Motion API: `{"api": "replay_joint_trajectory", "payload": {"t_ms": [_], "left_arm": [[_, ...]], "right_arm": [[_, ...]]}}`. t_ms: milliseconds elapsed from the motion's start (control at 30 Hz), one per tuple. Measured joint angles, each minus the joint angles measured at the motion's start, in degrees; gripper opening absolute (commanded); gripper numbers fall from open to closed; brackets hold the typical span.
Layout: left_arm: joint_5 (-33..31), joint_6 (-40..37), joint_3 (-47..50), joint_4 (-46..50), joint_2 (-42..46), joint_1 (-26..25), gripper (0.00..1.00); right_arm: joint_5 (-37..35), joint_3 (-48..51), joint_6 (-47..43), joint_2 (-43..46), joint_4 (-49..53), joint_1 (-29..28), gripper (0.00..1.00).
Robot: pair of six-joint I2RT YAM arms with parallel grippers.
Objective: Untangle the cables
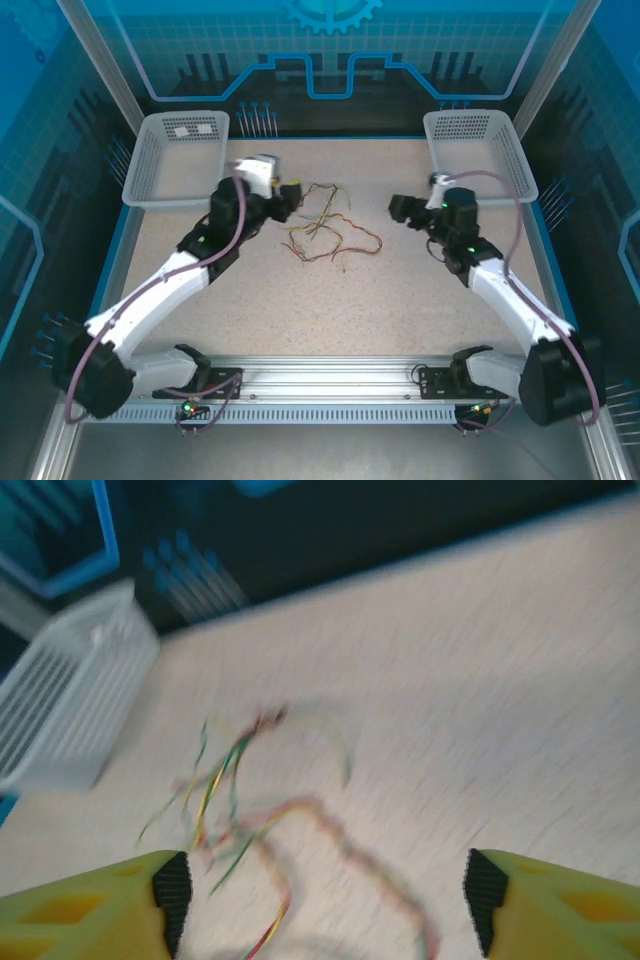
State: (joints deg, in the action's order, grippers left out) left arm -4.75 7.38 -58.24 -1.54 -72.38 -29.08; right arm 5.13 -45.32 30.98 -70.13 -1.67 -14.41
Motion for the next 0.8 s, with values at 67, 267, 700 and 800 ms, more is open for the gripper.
{"api": "replay_joint_trajectory", "payload": {"t_ms": [67,267,700,800], "left_arm": [[3.82,0.04,-1.9,4.42,-4.52,-1.09,0.54],[10.23,-0.44,0.0,13.35,-11.45,-2.4,0.6],[13.25,-4.76,-4.44,14.36,-26.23,-7.19,0.59],[13.46,-4.79,-6.25,13.62,-29.42,-7.21,0.59]], "right_arm": [[3.87,-2.21,2.75,-5.09,3.93,-0.42,0.68],[12.09,-6.23,8.85,-13.66,14.51,-0.55,0.69],[14.64,-4.94,17.79,-19.34,15.78,-0.44,0.65],[14.19,-3.39,19.04,-19.3,15.54,-0.44,0.66]]}}
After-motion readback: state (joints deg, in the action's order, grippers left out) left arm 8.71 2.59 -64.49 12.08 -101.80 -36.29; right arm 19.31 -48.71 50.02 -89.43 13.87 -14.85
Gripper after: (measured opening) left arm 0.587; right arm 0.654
